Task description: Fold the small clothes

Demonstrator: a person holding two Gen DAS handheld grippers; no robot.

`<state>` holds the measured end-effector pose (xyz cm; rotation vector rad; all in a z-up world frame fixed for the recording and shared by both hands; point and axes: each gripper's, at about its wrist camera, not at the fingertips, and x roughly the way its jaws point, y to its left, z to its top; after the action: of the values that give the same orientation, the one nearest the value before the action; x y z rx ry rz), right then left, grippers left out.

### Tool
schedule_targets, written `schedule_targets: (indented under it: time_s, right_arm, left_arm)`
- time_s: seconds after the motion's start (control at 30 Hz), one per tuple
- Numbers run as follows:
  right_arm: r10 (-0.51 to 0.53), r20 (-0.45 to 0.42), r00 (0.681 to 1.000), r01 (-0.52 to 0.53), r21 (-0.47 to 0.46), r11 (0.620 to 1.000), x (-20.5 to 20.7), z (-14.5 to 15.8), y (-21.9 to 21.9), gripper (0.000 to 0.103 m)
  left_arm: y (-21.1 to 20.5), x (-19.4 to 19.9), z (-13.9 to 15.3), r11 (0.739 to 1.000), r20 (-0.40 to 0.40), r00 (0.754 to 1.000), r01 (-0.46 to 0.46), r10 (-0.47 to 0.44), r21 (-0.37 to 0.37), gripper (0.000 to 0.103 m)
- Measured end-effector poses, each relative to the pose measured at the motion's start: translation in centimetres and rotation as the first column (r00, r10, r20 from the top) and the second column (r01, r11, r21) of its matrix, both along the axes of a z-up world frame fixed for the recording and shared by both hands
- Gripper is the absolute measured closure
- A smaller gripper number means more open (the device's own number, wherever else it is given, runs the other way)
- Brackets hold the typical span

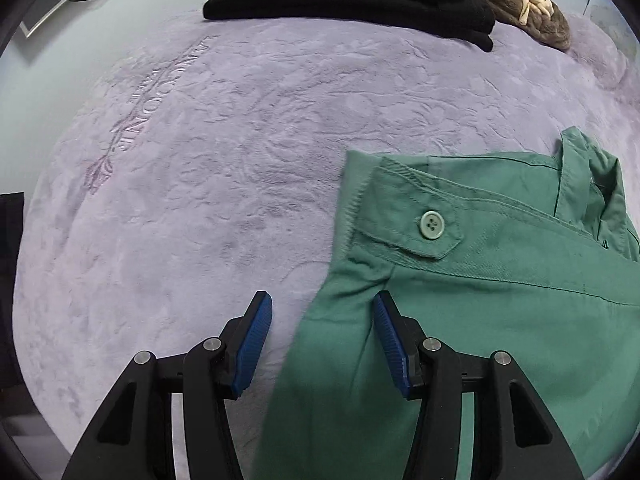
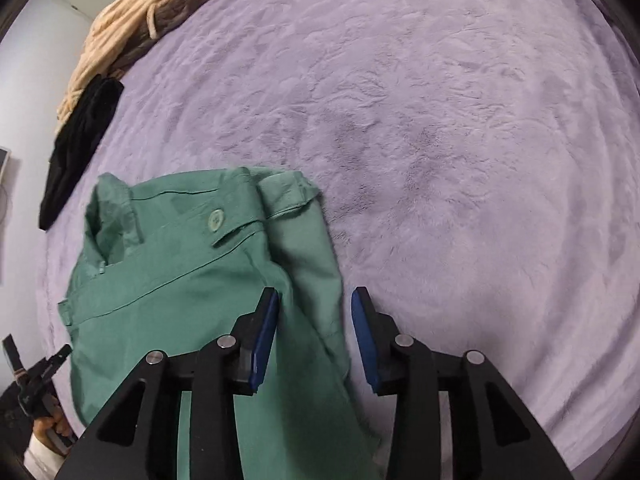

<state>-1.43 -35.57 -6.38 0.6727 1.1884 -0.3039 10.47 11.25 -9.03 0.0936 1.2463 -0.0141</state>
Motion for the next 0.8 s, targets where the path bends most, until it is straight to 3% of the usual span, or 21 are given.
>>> schedule_targets:
  time_s: [0.1,0.17,0.27,0.33,0.43,0.53,0.63,0.8]
  right_arm:
    - [0.128,0.085,0.988,-0.133,0.055,0.99,-1.4,2.7,4.0,0.062]
    - [0.239,0.112,0.965,-0.251,0.112,0.961,-1.6,3.0,7.9,0.062]
    - [0.384,0.073,0.92,-0.391,0.166,0.905,-1.8,1.0,13.7,0.062]
    - [0.427,0.006,0.904,-0.422,0.163,0.892,-1.9,-1.2,15.5,0.062]
    - [0.403,-0.047,0.914,-0.393,0.147,0.908,-2.7,-3.0,13.8,0.069]
    - [0.346,-0.075,0.935,-0.339,0.095,0.936,-4.6,-2.7,9.6,0.07]
    - [0.284,-0.091,0.954,-0.273,0.114,0.955,-5.8,-3.3,5.6,0.089]
    - [0.211,-0.122,0.97,-0.201,0.092,0.975,-6.8,-2.8,3.7,0.088]
  left_arm:
    - [1.3,-1.6,2.3,1.0,0.005,1.0,0.0,0.0,-0.022,0.049]
    - [1.2,-3.6,3.4,0.998,-0.003,0.999,0.031,-0.032,-0.058,0.049]
    - [-0.7,-7.1,3.5,0.991,-0.047,0.993,0.1,-0.104,-0.086,0.049]
    - [-2.2,-8.8,2.2,0.989,-0.087,0.988,0.125,-0.131,-0.075,0.048]
    - [-3.1,-10.1,-0.6,0.993,-0.127,0.985,0.118,-0.118,-0.009,0.048]
    - [-2.5,-10.2,-1.0,0.996,-0.129,0.987,0.089,-0.092,-0.03,0.048]
    - [-2.5,-10.1,-0.7,0.996,-0.138,0.986,0.089,-0.088,-0.006,0.048]
    - [-1.6,-10.1,-0.1,0.999,-0.141,0.989,0.045,-0.044,0.004,0.048]
